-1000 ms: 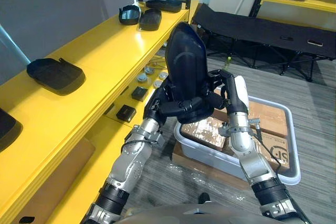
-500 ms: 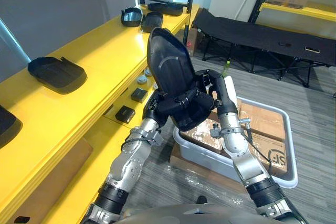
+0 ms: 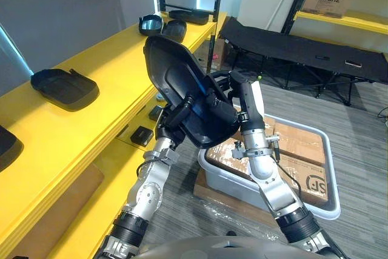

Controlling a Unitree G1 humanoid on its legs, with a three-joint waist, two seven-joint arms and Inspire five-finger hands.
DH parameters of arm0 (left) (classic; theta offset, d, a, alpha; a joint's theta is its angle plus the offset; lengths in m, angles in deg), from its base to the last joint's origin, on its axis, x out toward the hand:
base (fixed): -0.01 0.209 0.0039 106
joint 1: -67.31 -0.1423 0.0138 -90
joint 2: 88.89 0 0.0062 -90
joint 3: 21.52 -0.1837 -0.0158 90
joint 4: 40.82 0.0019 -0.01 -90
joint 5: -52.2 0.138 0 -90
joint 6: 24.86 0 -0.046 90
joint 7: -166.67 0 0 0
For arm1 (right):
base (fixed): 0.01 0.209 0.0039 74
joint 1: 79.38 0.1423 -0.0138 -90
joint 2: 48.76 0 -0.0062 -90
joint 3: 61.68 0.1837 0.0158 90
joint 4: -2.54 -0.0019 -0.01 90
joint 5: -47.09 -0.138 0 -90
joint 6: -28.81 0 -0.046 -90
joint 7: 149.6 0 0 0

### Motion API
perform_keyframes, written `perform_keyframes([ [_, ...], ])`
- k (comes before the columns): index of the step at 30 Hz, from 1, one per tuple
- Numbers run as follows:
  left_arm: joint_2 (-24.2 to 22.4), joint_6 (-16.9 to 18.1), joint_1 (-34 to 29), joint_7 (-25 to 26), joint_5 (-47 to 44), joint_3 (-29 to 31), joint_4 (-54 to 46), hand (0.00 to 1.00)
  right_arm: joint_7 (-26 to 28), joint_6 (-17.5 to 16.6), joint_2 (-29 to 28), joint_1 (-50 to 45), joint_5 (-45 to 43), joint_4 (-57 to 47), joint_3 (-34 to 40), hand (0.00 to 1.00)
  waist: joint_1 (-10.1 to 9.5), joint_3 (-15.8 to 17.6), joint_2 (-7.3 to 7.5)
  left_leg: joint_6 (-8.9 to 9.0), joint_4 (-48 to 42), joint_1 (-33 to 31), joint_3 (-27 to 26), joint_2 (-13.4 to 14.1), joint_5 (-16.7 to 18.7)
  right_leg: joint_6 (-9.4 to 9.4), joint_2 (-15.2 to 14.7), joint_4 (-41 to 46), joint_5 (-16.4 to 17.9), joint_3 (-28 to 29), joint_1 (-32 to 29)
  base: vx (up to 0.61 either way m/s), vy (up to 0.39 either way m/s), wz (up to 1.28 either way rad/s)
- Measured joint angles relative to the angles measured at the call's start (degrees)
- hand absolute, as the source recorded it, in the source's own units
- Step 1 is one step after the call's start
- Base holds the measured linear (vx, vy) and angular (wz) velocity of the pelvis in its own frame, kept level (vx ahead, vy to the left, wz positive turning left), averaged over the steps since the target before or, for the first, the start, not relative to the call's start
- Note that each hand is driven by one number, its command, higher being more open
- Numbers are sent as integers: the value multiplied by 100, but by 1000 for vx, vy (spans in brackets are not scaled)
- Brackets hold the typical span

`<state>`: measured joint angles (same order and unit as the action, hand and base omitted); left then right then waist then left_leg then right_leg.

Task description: Walk over and take three plastic housings, then place them on the shelf

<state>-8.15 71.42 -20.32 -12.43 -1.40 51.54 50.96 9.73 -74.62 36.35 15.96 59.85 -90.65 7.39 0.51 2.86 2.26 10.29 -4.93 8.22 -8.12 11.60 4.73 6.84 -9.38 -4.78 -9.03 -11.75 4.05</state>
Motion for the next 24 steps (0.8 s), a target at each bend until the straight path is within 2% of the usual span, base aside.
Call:
perform_keyframes([
  [1,-1,44,0,7,4,0,0,0,-9,-5,-20,-3,-1,-1,-13,0,0,0,0,0,0,-1,2,2,0,-5,0,0,3,-8,0,0,0,0],
  [2,-4,105,0,15,22,-7,0,0,-25,-18,-40,-4,-1,-2,-28,100,3,0,0,1,1,-2,6,4,1,-7,0,0,5,-16,0,0,0,0],
  [7,-157,408,1,339,396,-4,-69,0,-54,-108,-73,-115,-46,-1,-220,100,6,-12,16,11,3,-1,15,9,14,-20,0,3,14,-45,11,0,0,0],
  [14,-314,656,2,1675,2274,108,-685,0,28,-58,-142,-366,-474,13,-456,100,-6,-32,48,9,3,2,17,10,32,6,2,27,-3,-55,17,0,0,0],
  [16,-544,776,4,2162,2867,245,-762,0,61,-58,-269,-376,-791,6,-496,100,-16,-34,50,7,2,5,17,10,33,-32,3,7,24,-56,18,0,0,0],
  [18,-650,786,2,2869,4033,449,-813,0,164,-54,-357,-375,-1227,-45,-551,100,-19,-34,49,4,1,5,18,11,36,-31,5,-1,28,-56,20,0,0,0],
  [21,-635,738,1,3345,5214,655,-824,0,100,52,-400,-375,-1373,-212,-537,100,-26,-33,49,4,1,2,19,11,39,-32,6,-1,28,-55,16,0,0,0],
  [23,-572,468,-19,3672,6298,842,-1078,0,16,65,-403,-382,-1409,-542,-503,100,-36,-33,50,3,-2,-5,19,10,54,-29,6,-1,26,-54,7,0,0,0],
  [24,-538,402,-20,3697,6506,851,-1148,0,18,64,-400,-402,-1447,-664,-472,100,-37,-33,49,5,-6,-8,19,10,59,-22,6,-1,23,-54,6,0,0,0],
])
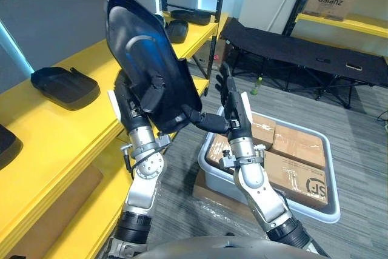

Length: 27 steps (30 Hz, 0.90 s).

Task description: Walk over and take three plastic housings, then place them on the shelf

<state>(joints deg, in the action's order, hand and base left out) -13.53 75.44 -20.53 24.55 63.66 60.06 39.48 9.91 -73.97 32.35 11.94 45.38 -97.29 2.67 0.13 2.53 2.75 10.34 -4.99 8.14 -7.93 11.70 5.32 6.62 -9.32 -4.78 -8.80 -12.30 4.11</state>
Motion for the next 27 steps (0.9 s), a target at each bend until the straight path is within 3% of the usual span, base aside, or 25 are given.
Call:
perform_keyframes([
  [8,580,-775,-93,98,1823,31,-421,0,793,-223,210,-349,-1600,-923,1013,100,101,41,-63,-21,-89,-94,-16,-8,69,26,-11,14,-16,14,-64,0,0,0],
  [13,598,-895,-585,37,1649,161,-421,0,1215,-190,123,-1045,-2574,-921,1567,100,176,145,-227,-22,-75,-166,-93,-9,69,37,-8,-1,-21,86,-191,-14,20,-7],
  [16,325,-549,-1040,-115,645,279,-433,0,1234,-104,-104,-1518,-2839,-825,1894,100,190,201,-317,-25,-55,-167,-125,-9,71,50,-4,26,-31,117,-216,11,14,-4],
  [20,-72,198,-1595,-511,-884,637,-470,0,1230,-113,-368,-1650,-2853,-276,2397,100,172,213,-327,-27,-45,-165,-130,-9,72,53,-4,26,-33,123,-213,0,0,0],
  [27,-147,1179,-1668,-845,-1882,1235,-1323,0,1547,-179,-451,-1507,-3061,160,2490,100,92,275,-343,-81,-79,-201,-43,-17,100,4,-20,-4,5,34,-158,-31,10,6],
])
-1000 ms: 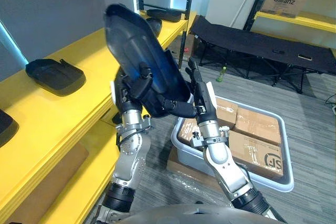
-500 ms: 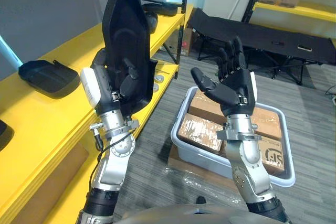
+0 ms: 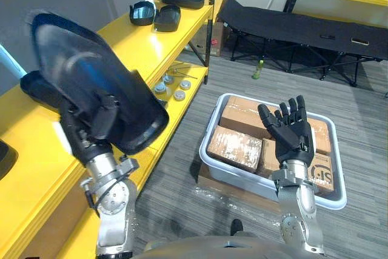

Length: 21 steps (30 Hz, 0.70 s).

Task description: Walk over and take three plastic housings, then place them on the shelf

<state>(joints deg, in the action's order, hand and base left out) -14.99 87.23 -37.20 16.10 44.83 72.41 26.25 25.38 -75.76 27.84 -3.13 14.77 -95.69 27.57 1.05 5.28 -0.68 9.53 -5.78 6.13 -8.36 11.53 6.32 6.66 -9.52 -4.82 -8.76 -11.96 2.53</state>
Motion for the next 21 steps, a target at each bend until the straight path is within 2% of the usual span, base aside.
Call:
perform_keyframes([
  [4,-38,312,-7,-240,-175,70,-452,0,57,9,-30,305,43,268,-272,100,-160,4,-8,-6,-10,-178,321,-13,-51,-22,-30,-2,37,-334,60,-12,0,40],
  [6,-209,494,-42,-434,-648,258,-475,0,255,39,-18,602,-62,473,-564,100,-309,6,-14,44,13,-244,521,-12,-156,10,-29,-1,35,-540,118,10,-15,43],
  [7,-251,521,-85,-470,-786,319,-475,0,294,39,-22,690,-59,538,-639,100,-329,6,-15,46,11,-265,577,-13,-164,13,-30,0,41,-596,142,5,-9,42],
  [12,-372,548,-524,-791,-1589,1027,-467,0,435,48,16,1247,34,654,-904,100,-669,35,53,45,27,-363,854,-34,-215,34,-44,29,74,-891,246,5,9,28],
  [15,-403,574,-668,-976,-1862,1160,-467,0,529,54,134,1470,-123,655,-940,100,-851,28,82,43,-6,-383,941,-50,-214,31,-56,29,76,-1020,311,-11,18,16],
  [18,-403,574,-666,-1139,-1952,1115,-468,0,636,156,164,1451,-244,648,-1010,100,-830,20,87,-50,-2,-583,1146,-111,-268,48,-106,29,139,-1331,375,-52,11,52],
  [19,-402,573,-660,-1237,-1960,1054,-468,0,636,224,159,1420,-239,648,-1022,100,-794,18,91,-134,8,-707,1163,-140,-323,26,-143,30,171,-1496,381,-59,7,97],
  [20,-396,564,-640,-1445,-2012,944,-468,0,622,296,146,1352,-180,645,-1023,100,-672,19,94,-316,4,-925,1011,-119,-442,78,-211,31,214,-1818,401,-49,1,152],
  [21,-389,551,-615,-1689,-2036,771,-469,0,612,316,177,1206,-157,645,-995,100,-582,24,77,-455,13,-1100,643,-34,-642,108,-277,33,228,-2150,476,-33,5,156],
])
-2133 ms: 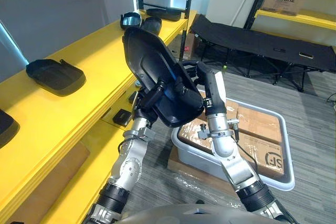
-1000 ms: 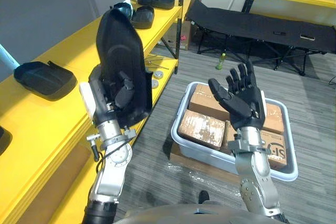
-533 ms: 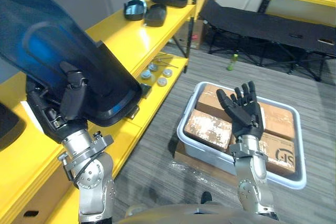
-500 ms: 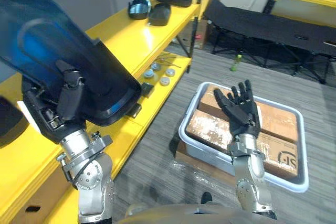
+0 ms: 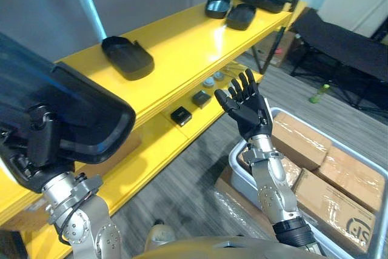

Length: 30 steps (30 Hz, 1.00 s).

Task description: Walk over and take three plastic housings, then place them on the shelf

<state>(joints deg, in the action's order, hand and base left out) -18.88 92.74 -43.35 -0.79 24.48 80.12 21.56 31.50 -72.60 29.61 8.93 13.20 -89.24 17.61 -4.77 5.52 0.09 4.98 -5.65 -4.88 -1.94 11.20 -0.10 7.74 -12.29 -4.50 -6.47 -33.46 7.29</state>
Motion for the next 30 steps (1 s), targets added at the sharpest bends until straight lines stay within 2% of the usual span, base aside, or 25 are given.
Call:
perform_keyframes([
  [1,0,0,-11,-125,1,-66,0,0,-20,10,32,-70,55,4,13,100,17,6,-31,90,25,-30,-73,20,-123,22,-17,1,0,-127,46,8,63,125],
  [2,-2,3,-21,-338,9,-124,-1,0,-27,44,61,-182,212,45,66,100,-57,20,-58,331,142,-28,-33,-29,-302,97,-62,3,-48,-245,84,31,103,67],
  [3,1,3,-19,-480,3,-134,0,0,-11,69,53,-254,217,117,48,100,-173,24,-52,328,219,-30,2,-95,-341,101,-121,34,-44,-268,77,27,97,41],
  [4,0,2,-22,-553,-12,-135,1,0,-7,76,16,-273,217,145,41,100,-202,32,-42,321,226,-32,16,-126,-346,116,-164,90,-13,-270,69,29,81,30],
  [5,7,2,-21,-722,-148,-136,25,0,-2,68,-37,-340,212,152,40,100,-203,34,-38,301,252,-29,78,-198,-352,159,-262,314,184,-233,46,30,73,36],
  [6,33,4,-19,-854,-223,-159,49,0,-5,23,-34,-421,187,147,52,100,-165,35,-33,230,319,15,162,-265,-357,231,-370,712,496,-24,-60,29,82,44],
  [7,66,13,-13,-911,-235,-176,67,0,-12,-22,-35,-467,173,146,63,100,-115,34,-31,213,340,21,231,-301,-370,218,-376,915,680,208,-130,-5,33,58],
  [9,308,124,9,-1054,-244,-378,176,0,14,-197,-77,-711,-88,62,186,100,28,21,13,172,429,34,436,-453,-438,219,-404,1621,1275,972,-398,-24,-26,57],
  [10,339,162,15,-1079,-244,-422,204,0,19,-210,-105,-750,-90,37,245,100,34,20,13,173,448,44,446,-477,-457,241,-437,1726,1352,1005,-432,-14,-42,30],
  [14,387,221,110,-1125,-86,-747,250,0,313,-389,-155,-818,-9,-3,464,100,47,32,-30,183,489,17,396,-495,-634,273,-458,1769,1345,885,-427,2,-23,16],
  [16,398,222,118,-886,95,-841,251,0,621,-424,11,-699,-11,-3,325,100,37,42,-48,194,488,18,387,-443,-641,255,-406,1763,1355,874,-424,-19,-38,3],
  [20,392,217,92,-554,171,-805,250,0,704,-592,104,-494,428,-79,151,100,-9,105,-111,198,458,18,380,-420,-619,186,-391,1801,1404,871,-431,-27,-13,-1],
  [21,390,214,80,-481,250,-753,250,0,701,-599,107,-422,425,-80,96,100,-36,150,-116,192,369,6,364,-420,-560,171,-405,1839,1421,873,-433,-57,4,-6],
  [25,385,220,-33,-264,586,-409,232,0,712,-823,58,-359,334,-93,-65,100,-179,309,-103,149,-700,-355,362,-455,91,225,-533,2159,1644,928,-452,-44,39,-4],
  [27,308,241,-60,-38,715,-156,215,0,665,-990,18,-338,355,-94,-156,100,-257,348,-150,92,-1680,-696,363,-469,681,338,-660,2430,1840,958,-416,3,111,-2],
  [28,269,241,-61,49,811,-97,190,0,644,-1044,17,-320,282,-94,-182,100,-276,355,-155,53,-1949,-781,357,-475,836,367,-702,2499,1891,972,-396,29,191,5],
  [29,216,242,-59,186,913,14,103,0,599,-1129,-27,-259,67,-94,-186,100,-296,401,-81,-85,-2435,-895,229,-515,1106,461,-795,2549,1966,947,-302,75,227,24],
  [30,242,242,-61,311,1046,90,10,0,538,-1291,-119,-249,-110,-95,-143,100,-312,382,-23,-405,-2669,-855,42,-654,1372,554,-964,2500,2023,842,-29,120,220,34],
])
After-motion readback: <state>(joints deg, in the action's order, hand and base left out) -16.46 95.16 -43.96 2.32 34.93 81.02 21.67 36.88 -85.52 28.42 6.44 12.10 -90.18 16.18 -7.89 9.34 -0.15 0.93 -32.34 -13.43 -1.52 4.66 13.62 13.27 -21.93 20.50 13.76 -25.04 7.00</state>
